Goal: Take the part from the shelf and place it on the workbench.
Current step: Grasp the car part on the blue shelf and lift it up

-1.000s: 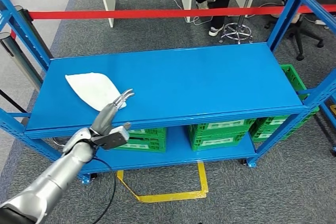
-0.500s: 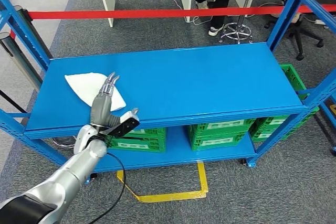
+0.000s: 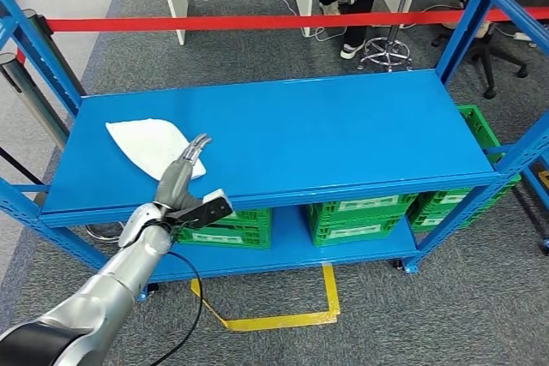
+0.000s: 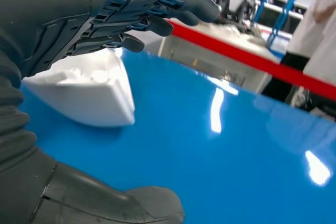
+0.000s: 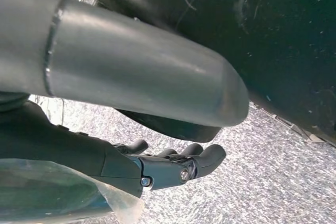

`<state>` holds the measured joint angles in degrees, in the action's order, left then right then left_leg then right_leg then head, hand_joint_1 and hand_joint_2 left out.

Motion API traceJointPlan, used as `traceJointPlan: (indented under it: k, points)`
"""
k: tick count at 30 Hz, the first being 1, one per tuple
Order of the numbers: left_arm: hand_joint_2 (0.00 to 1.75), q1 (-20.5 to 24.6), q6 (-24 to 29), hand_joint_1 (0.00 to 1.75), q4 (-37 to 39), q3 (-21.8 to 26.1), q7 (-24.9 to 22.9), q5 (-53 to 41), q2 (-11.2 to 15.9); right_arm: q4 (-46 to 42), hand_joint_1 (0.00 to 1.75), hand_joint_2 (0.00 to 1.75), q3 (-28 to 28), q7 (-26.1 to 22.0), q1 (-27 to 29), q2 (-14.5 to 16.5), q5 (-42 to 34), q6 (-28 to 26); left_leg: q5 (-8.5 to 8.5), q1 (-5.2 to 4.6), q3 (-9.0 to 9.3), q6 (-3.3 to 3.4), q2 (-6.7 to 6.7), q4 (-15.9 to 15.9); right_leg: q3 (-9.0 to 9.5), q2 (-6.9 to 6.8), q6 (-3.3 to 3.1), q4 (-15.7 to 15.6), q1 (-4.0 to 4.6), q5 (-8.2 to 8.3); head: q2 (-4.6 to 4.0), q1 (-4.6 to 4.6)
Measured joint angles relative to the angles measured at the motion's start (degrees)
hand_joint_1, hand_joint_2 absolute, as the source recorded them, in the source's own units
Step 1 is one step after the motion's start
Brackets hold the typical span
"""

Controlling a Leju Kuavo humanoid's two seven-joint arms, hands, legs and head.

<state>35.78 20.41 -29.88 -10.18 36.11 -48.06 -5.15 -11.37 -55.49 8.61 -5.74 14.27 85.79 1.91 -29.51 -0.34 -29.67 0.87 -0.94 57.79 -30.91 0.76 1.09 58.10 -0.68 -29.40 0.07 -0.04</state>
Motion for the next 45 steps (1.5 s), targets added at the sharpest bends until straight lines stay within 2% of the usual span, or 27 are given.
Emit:
traceJointPlan:
  k: [7,17,20,24,26,36,40,45]
  points:
    - [1.75,0.8,-4.2,0.0,1.4,-1.6,-2.0,0.3,3.0,0.0,0.0,0.0,0.0,-0.5,0.0,0.0,0.1,0.1,0.0,0.01,-0.01,0.0,0.0,0.0,-0.02,-0.01,0.0,0.0,0.01,-0.01,0.0,-0.01]
    - [1.75,2.4,-3.7,0.0,3.2,-3.9,-3.5,0.1,5.0,0.0,0.0,0.0,0.0,-0.4,0.0,0.0,0.5,0.5,0.0,0.01,-0.01,0.0,0.0,0.0,-0.01,-0.01,0.0,0.0,0.01,0.0,0.0,-0.01]
    - [1.75,2.5,0.4,0.0,3.3,-4.0,-4.0,-0.2,4.9,0.0,0.0,0.0,0.0,-0.4,0.0,0.0,0.7,0.6,0.0,0.01,-0.02,0.0,0.0,0.0,-0.01,-0.01,0.0,0.0,0.0,0.0,0.0,-0.01]
    - [1.75,2.4,15.4,0.0,3.1,-4.3,-8.3,-5.7,4.4,0.0,0.0,0.0,0.0,-0.2,0.0,0.0,1.0,0.6,0.0,0.01,-0.02,0.0,0.0,0.0,-0.01,-0.02,0.0,0.0,0.0,0.0,0.0,-0.01]
    - [1.75,2.3,18.5,0.0,2.6,-4.4,-11.0,-9.4,4.3,0.0,0.0,0.0,0.0,-0.2,0.0,0.0,1.1,0.6,0.0,0.01,-0.02,0.0,0.0,0.0,-0.01,-0.02,0.0,0.0,0.0,0.0,0.0,-0.01]
    - [1.75,2.6,19.5,0.0,-0.9,-0.8,-24.1,-34.8,2.9,0.0,0.0,0.0,0.0,-0.6,0.0,0.0,1.8,0.5,0.0,0.01,-0.02,0.0,0.0,0.0,-0.01,-0.01,0.0,0.0,0.01,0.0,0.0,-0.01]
    - [1.75,3.9,19.4,0.0,0.2,-0.4,-25.3,-35.7,3.1,0.0,0.0,0.0,0.0,-0.7,0.0,0.0,1.8,0.5,0.0,0.01,-0.02,0.0,0.0,0.0,-0.01,-0.01,0.0,0.0,0.01,0.0,0.0,-0.01]
    - [1.75,5.3,17.8,0.0,3.9,0.5,-23.5,-32.6,3.2,0.1,0.0,0.0,0.1,-0.7,0.0,0.0,1.7,0.3,0.0,0.01,-0.03,0.0,0.0,0.0,-0.02,-0.01,0.0,0.0,0.02,0.0,0.0,-0.01]
